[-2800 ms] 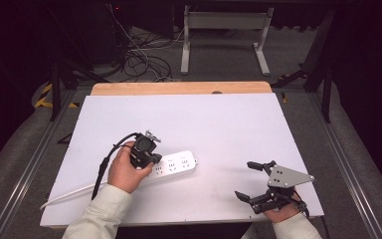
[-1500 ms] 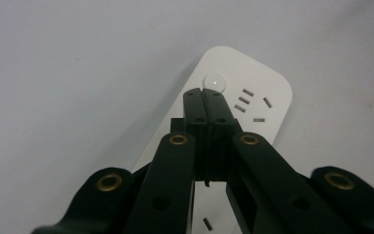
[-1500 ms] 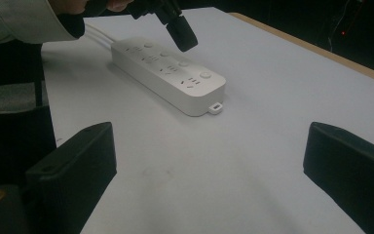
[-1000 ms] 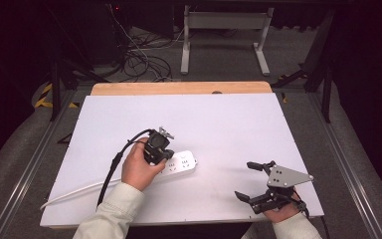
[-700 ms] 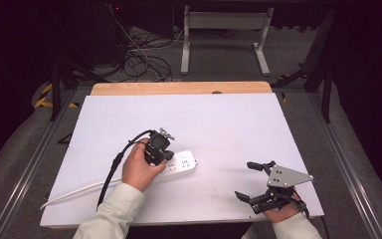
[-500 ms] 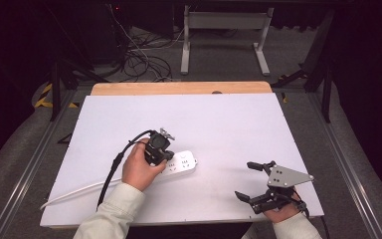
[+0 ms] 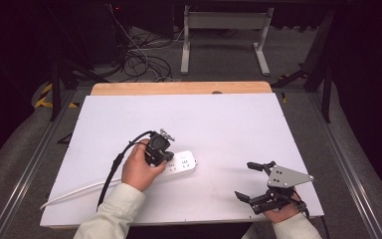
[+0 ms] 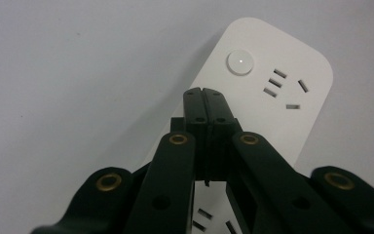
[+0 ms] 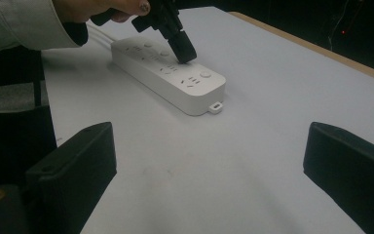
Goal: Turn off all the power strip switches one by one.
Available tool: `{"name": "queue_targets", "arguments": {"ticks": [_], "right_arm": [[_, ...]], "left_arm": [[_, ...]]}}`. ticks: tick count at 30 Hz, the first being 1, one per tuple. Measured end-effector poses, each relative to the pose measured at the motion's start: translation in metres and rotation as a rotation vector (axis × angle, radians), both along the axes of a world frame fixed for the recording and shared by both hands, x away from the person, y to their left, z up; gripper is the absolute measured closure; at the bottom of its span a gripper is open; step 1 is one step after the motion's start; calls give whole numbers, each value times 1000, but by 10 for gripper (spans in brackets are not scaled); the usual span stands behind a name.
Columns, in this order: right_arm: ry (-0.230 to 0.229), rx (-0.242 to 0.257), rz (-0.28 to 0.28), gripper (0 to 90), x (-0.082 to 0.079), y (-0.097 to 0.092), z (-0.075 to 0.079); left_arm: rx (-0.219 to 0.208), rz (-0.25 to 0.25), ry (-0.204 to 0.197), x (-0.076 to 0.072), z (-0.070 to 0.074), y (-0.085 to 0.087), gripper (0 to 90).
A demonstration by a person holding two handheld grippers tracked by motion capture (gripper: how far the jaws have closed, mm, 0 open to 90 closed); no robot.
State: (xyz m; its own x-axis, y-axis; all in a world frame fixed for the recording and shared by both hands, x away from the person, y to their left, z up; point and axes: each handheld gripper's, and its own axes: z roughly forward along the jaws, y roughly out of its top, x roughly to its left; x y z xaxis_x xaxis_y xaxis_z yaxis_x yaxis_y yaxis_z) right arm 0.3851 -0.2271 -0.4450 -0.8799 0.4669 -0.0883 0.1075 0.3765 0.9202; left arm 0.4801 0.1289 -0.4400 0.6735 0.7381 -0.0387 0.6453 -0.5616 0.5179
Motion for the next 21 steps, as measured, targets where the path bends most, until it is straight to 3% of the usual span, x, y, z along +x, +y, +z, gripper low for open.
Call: {"name": "queue_targets", "arguments": {"ticks": [21], "right_arm": [[-1, -3, 1, 57, -1, 1, 0]], "left_arm": [[23, 3, -29, -4, -1, -3, 900]]}}
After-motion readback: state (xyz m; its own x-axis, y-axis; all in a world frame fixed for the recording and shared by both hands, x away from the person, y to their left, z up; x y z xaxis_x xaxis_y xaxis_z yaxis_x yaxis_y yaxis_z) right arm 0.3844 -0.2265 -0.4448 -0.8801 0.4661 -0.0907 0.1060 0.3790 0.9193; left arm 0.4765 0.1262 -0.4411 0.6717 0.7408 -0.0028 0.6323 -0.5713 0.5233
